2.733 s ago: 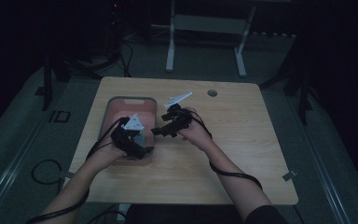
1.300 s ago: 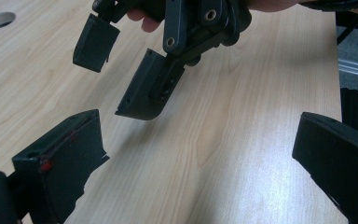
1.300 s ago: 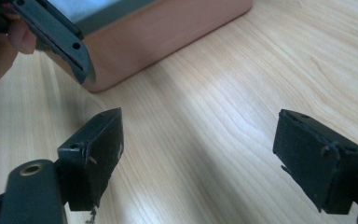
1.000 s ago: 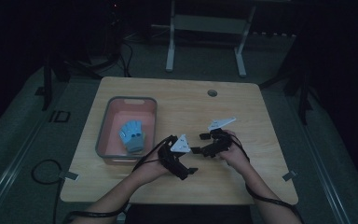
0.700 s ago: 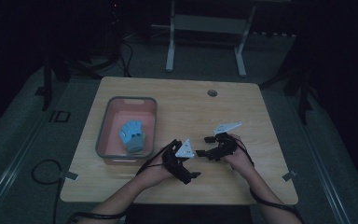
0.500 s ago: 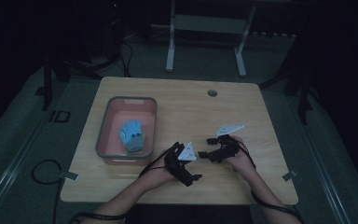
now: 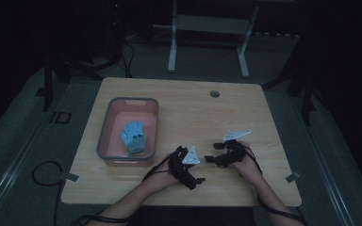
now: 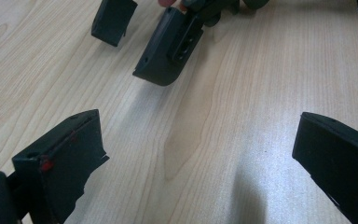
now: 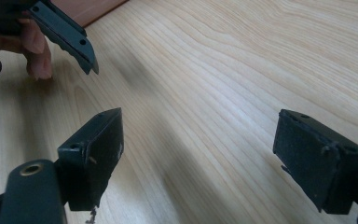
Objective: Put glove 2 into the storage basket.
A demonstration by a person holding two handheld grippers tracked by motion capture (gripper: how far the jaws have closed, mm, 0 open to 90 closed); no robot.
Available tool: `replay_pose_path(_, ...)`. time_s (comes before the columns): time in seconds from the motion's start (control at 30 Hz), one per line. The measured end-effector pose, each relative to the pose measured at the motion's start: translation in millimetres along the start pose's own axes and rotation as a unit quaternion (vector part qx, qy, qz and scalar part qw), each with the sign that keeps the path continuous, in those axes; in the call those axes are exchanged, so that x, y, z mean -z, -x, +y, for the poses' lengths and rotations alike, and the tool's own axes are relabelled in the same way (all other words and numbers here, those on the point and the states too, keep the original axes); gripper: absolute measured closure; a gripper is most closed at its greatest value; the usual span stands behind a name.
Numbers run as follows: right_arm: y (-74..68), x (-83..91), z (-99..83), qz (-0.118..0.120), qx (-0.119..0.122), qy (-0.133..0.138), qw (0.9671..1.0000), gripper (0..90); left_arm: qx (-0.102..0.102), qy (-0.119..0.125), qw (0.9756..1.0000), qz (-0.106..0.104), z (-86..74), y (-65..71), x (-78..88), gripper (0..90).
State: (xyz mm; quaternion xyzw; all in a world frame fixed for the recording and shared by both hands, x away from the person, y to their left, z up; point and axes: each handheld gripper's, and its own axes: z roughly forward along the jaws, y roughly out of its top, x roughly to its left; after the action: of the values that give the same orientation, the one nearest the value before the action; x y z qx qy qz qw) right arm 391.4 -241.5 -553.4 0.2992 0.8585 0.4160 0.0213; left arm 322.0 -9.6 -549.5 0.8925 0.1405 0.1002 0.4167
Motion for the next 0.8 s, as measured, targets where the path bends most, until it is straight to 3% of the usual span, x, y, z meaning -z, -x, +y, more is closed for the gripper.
replay_pose_path(0.57, 4.2, 10.5, -12.5, -0.013, -0.002, 0.001, 0.9999, 16.1, -0.01, -0.01, 0.9999, 0.009, -6.3, 2.9, -7.6, 2.1)
replay_pose_path(0.8, 5.2, 16.5, -18.4, -0.019, 0.0, -0.004, 0.9998, 16.1, -0.002, -0.006, 0.9999, 0.008, -9.7, 1.7, -7.9, 2.1)
